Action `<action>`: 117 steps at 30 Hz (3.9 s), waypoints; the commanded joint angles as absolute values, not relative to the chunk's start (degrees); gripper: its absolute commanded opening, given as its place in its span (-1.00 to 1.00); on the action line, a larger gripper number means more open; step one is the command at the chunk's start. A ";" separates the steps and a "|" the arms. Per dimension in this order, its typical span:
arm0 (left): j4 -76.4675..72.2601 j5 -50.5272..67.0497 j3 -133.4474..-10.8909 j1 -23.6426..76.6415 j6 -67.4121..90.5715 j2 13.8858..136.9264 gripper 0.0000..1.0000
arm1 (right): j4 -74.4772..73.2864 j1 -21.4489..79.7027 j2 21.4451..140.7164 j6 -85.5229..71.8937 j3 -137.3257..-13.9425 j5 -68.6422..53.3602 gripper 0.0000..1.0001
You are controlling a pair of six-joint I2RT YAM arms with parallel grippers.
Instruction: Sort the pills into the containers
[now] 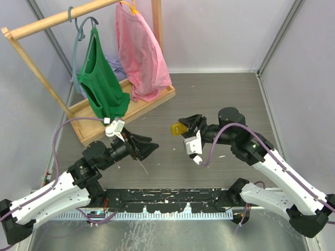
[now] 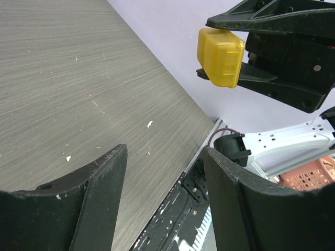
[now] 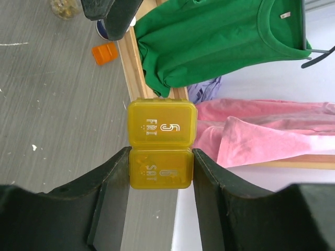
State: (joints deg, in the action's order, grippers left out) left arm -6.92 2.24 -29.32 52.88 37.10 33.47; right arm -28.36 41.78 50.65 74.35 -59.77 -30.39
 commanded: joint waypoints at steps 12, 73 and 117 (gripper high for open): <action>-3.47 -0.20 -26.97 52.93 28.72 30.27 0.34 | -42.42 36.84 62.09 54.20 -50.96 -22.71 -0.57; -11.68 3.60 -17.07 52.91 21.38 27.43 0.43 | -19.37 30.94 87.14 47.68 -46.04 -27.10 0.31; -30.94 -10.98 -33.24 54.63 63.00 70.10 0.58 | -8.16 27.15 81.98 -27.04 -58.22 -35.48 -0.71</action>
